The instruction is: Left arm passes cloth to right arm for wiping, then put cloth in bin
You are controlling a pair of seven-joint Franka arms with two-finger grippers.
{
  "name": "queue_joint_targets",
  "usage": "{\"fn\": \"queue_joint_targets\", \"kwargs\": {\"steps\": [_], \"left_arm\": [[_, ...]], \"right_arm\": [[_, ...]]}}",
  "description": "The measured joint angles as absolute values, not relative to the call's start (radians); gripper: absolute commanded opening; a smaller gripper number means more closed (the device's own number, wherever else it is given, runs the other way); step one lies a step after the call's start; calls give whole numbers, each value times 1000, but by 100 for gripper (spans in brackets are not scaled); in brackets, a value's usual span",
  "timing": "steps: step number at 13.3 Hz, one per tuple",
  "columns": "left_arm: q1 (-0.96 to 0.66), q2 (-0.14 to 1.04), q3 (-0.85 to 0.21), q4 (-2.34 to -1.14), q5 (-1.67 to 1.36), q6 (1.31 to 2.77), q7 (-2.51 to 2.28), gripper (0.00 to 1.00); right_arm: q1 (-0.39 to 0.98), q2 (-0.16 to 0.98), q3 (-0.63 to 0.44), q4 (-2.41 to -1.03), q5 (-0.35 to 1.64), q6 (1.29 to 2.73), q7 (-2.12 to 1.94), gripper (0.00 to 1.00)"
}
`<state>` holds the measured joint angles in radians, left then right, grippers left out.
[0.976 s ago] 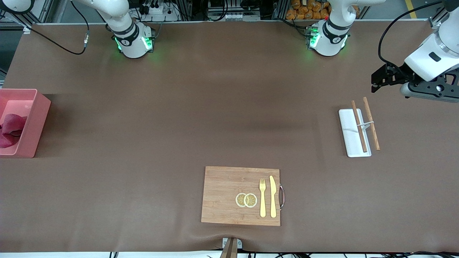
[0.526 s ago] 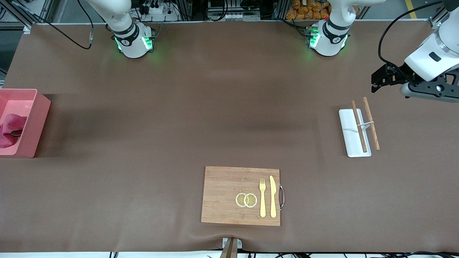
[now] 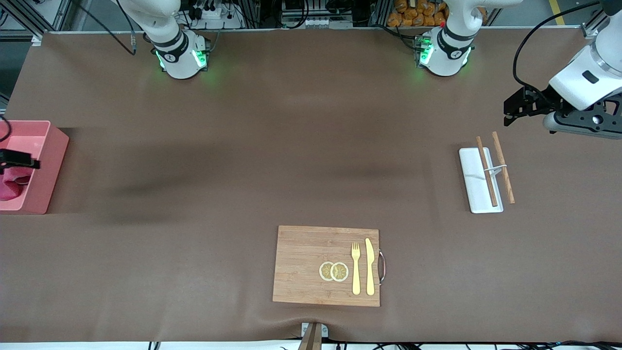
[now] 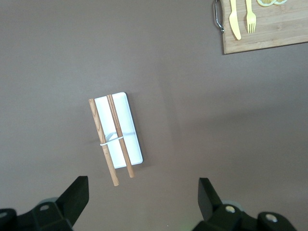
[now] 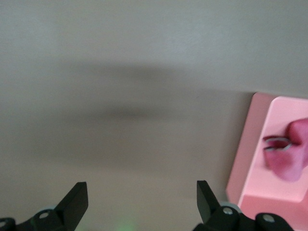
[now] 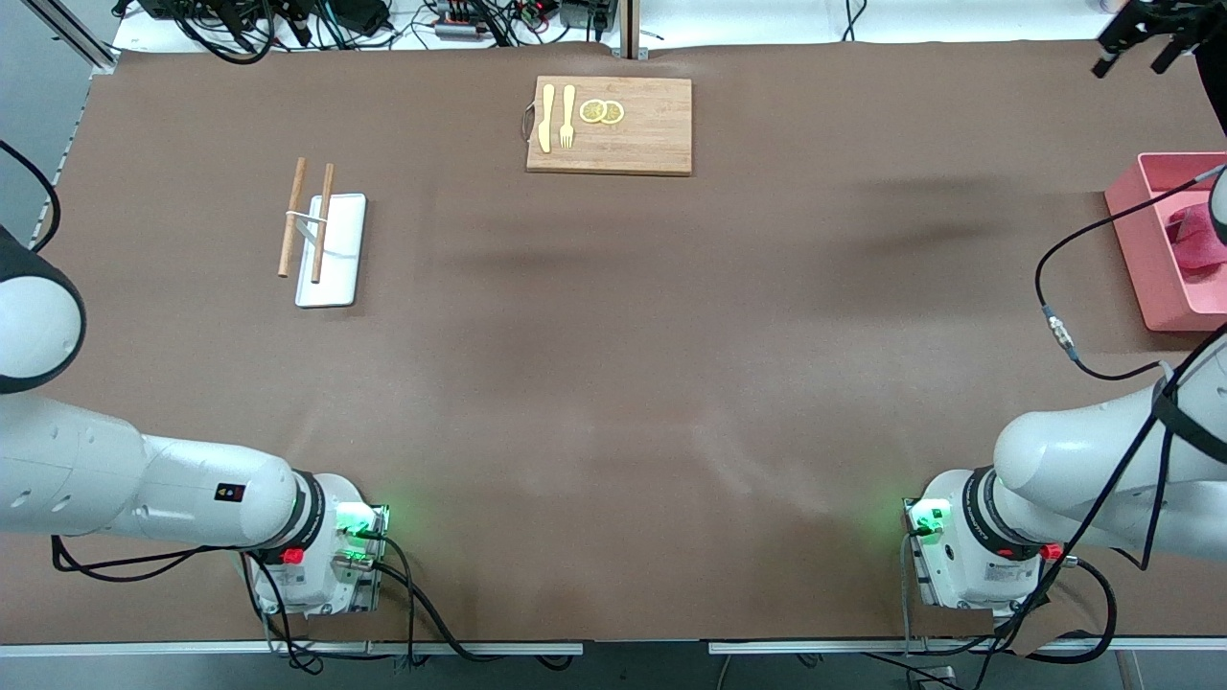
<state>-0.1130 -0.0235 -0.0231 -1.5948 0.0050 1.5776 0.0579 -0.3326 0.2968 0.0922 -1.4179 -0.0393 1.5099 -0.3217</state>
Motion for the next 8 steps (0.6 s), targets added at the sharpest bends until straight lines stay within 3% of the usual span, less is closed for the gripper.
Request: {"fn": "queue_joint_targets", "kwargs": {"steps": [4, 8], "left_arm": [[-113, -23, -23, -1595, 5, 1580, 58, 100], [-113, -23, -25, -1595, 5, 1581, 58, 100]], "right_arm": [[-183, 165, 97, -1505, -6, 1462, -21, 100], [-157, 58, 80, -1565, 62, 1460, 85, 100]]}}
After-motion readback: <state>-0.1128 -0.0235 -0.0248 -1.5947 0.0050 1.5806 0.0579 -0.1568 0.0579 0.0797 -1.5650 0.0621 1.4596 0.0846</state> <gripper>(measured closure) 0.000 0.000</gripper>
